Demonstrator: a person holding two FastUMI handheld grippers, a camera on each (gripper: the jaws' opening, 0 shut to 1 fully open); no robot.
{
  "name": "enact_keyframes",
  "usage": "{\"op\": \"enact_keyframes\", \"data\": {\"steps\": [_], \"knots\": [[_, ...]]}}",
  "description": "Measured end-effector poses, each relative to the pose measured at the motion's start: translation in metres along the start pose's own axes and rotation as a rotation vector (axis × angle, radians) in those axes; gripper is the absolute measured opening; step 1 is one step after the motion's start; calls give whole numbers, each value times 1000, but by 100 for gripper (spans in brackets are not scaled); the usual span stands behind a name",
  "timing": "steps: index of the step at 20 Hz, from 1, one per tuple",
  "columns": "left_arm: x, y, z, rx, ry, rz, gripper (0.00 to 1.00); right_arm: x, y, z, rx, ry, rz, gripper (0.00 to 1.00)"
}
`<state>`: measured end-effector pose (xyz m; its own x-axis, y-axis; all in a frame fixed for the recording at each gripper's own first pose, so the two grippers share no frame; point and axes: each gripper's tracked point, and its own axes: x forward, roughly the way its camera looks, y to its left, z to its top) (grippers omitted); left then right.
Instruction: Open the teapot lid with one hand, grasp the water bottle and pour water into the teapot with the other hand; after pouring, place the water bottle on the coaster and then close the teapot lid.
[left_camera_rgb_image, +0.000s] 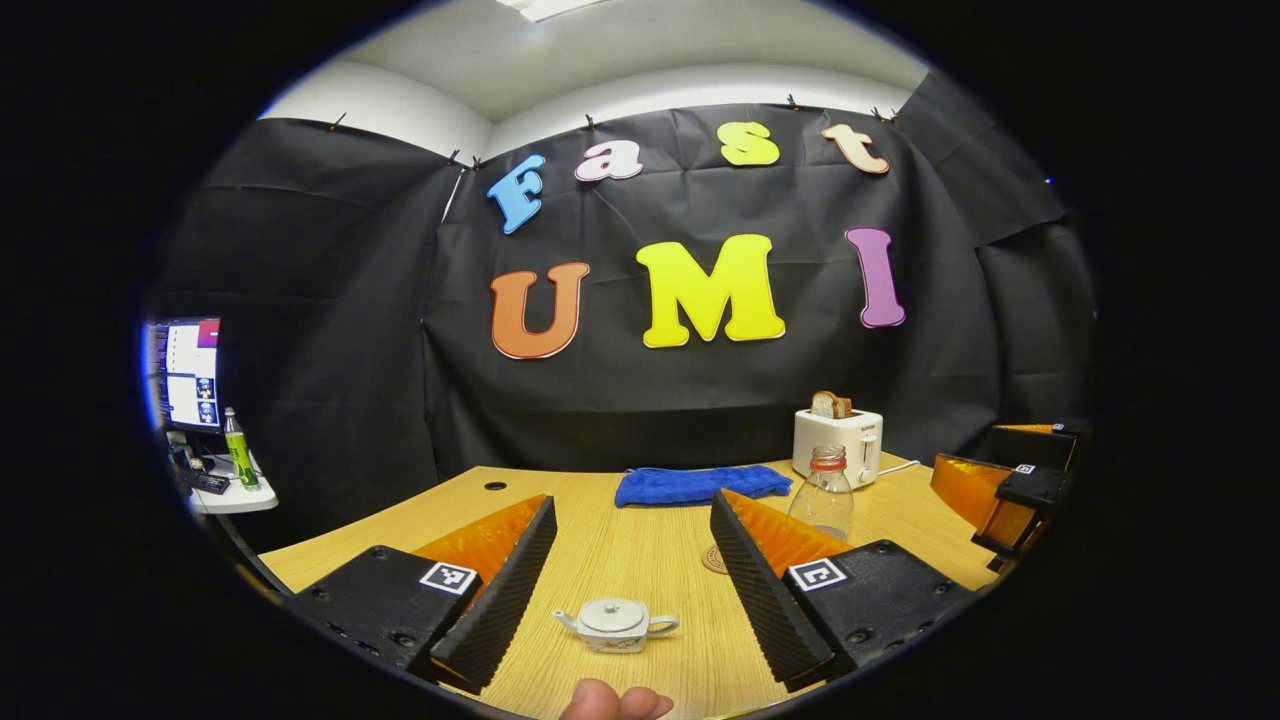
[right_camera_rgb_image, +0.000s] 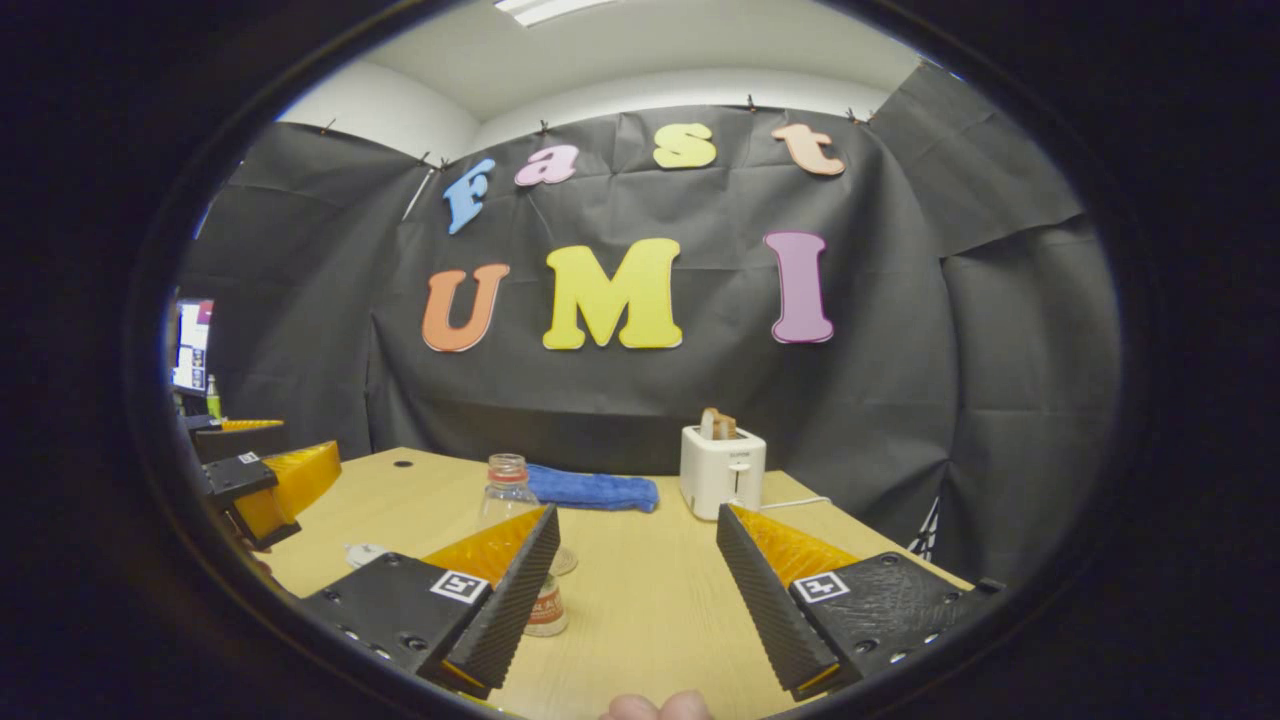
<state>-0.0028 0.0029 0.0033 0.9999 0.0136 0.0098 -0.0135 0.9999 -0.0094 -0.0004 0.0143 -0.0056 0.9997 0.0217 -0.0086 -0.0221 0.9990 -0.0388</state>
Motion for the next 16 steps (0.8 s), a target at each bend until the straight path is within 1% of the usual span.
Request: {"op": "enact_keyframes", "data": {"steps": [8,11,14,16], "knots": [[-3,1,5,-3,-7,2,97,-4,2,4,15,-11,9,95],[-7,4,6,-2,-14,13,97,-4,2,6,21,-15,14,95],[-7,5,0,-20,-5,10,97,-3,0,2,13,-18,11,94],[-9,8,-7,-28,7,3,97,-3,5,-6,17,-12,33,95]]}}
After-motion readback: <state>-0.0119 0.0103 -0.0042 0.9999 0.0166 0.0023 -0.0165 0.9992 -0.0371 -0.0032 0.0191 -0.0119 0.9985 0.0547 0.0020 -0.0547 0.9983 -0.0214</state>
